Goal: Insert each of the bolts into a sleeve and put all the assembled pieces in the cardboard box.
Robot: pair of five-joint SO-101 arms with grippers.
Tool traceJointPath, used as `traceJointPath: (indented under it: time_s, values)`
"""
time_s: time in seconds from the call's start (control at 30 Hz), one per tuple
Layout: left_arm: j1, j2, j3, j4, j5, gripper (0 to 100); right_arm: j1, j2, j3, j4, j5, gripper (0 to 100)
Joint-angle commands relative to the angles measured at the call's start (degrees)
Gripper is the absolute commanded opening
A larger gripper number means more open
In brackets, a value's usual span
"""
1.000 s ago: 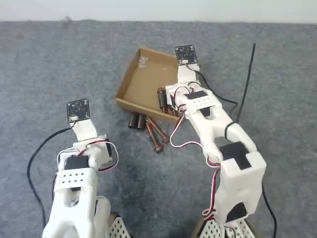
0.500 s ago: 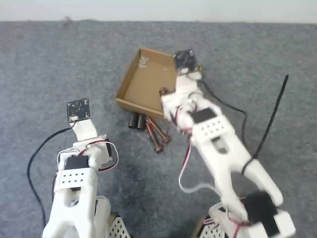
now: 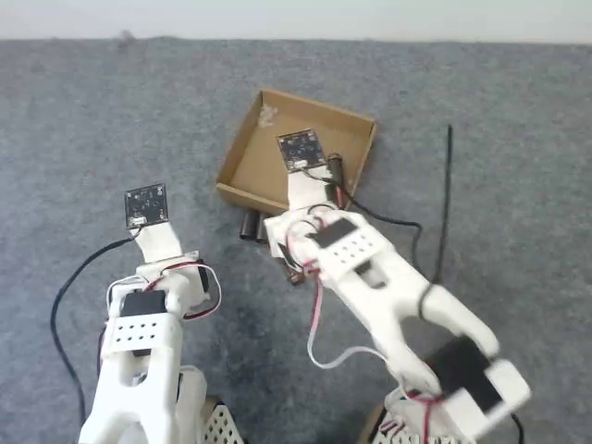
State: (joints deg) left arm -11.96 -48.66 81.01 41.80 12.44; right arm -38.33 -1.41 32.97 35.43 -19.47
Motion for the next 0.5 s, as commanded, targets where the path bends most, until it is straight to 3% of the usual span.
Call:
traceJointPath:
  time_s: [0.0, 0.33, 0.47]
  values:
    - [0.2, -1.4, -0.6, -1.1, -0.3, 1, -0.8, 4.0, -9.5, 3.2, -4.2, 0.6]
    - [0.2, -1.4, -0.7, -1.1, -0.4, 1, -2.9, 10.3, -14.6, 2.9, -4.4, 1.4]
    - [0.2, -1.4, -0.7, -1.1, -0.4, 1, -3.6, 12.9, -16.8, 3.1, -4.3, 12.3]
